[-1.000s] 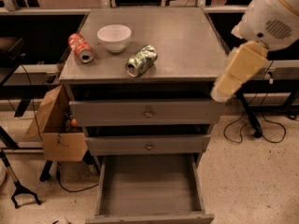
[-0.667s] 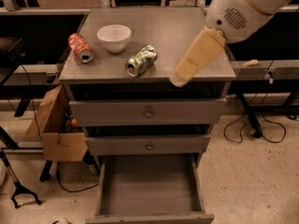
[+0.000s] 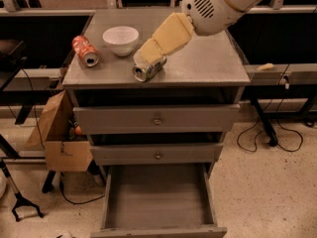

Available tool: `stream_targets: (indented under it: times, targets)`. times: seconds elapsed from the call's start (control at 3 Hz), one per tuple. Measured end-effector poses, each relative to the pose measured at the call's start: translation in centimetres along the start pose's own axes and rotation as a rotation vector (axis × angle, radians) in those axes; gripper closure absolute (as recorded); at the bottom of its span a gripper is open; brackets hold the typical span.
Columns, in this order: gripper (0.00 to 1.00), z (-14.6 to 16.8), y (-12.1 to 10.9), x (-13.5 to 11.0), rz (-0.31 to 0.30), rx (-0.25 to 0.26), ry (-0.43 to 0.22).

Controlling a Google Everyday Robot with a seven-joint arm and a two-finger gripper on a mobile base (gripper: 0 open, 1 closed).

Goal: Place coke can into bottom drawer

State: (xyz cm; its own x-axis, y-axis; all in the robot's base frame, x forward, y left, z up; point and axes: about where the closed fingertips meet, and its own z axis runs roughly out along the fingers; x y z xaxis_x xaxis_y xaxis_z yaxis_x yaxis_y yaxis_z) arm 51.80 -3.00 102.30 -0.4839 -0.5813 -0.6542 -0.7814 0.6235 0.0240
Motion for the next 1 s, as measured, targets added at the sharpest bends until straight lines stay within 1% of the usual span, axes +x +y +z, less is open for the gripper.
stream_targets:
  times: [0.33,0.67,1.0]
  targets:
    - [0.00,0.0,0.0,0.0,0.000,0.000,0.000]
    - [0.00,1.1,0.2,-1.0,0.051,0.017,-0.007]
    - [0.00,5.3,0.9,-4.3,0.110,0.017,-0.015]
